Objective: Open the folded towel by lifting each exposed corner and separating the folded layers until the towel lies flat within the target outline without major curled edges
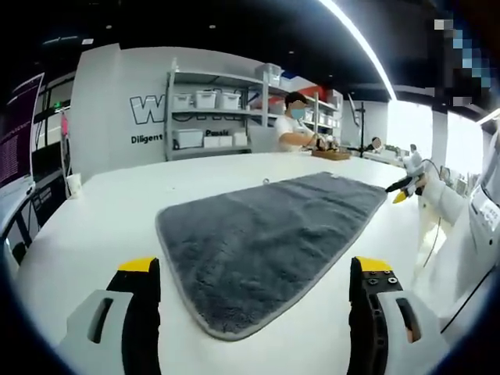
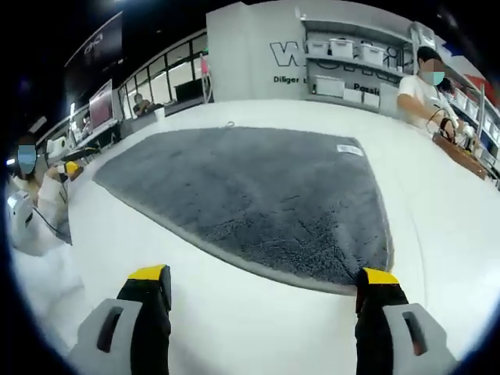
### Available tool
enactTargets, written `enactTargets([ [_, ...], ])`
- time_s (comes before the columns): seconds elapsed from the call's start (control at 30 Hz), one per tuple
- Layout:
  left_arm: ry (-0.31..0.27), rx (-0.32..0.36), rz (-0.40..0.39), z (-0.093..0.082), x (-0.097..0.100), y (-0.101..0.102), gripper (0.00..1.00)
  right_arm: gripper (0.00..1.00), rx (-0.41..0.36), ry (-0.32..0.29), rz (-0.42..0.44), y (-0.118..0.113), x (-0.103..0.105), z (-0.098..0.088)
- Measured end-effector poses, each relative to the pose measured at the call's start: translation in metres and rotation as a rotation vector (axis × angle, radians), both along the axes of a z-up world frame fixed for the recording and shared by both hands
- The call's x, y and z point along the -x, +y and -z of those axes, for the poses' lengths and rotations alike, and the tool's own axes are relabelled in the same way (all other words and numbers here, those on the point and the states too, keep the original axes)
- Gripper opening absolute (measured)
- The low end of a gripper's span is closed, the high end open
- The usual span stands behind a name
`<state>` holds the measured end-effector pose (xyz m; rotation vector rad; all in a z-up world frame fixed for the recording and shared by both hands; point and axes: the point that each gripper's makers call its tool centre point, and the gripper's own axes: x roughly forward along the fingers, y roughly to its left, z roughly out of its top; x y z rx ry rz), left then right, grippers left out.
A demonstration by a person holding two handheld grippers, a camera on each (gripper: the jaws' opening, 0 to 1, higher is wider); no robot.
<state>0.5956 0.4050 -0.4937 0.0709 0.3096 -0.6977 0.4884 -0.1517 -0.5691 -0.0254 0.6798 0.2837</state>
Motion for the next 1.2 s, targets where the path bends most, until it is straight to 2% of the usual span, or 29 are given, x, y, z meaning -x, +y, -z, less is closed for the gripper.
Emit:
enactTargets([
  [0.13,0.003,0.001,0.003,0.0,0.0,0.0,1.0,1.0,0.007,-0.006,0.001,0.0,0.002,-0.005],
  [0.3,-0.004,-0.001,-0.005,-0.003,0.0,0.003,1.0,1.0,0.028,-0.106,0.026,-0.005,0.004,-0.037],
  [0.5,-0.004,-0.005,-0.006,-0.003,0.001,0.003,1.0,1.0,0.069,-0.19,0.054,-0.009,0.008,-0.066],
  [0.6,-0.002,-0.009,-0.004,-0.003,0.002,0.002,1.0,1.0,0.128,-0.219,0.069,-0.006,0.015,-0.083],
  [0.8,0.0,-0.009,-0.015,-0.005,0.002,0.005,1.0,1.0,0.176,-0.262,0.091,0.004,0.018,-0.103],
  [1.03,-0.007,-0.011,-0.023,-0.008,0.004,0.008,1.0,1.0,0.204,-0.262,0.095,0.008,0.016,-0.107],
  [1.2,-0.006,-0.012,-0.027,-0.008,0.003,0.01,1.0,1.0,0.207,-0.236,0.085,0.01,0.013,-0.101],
])
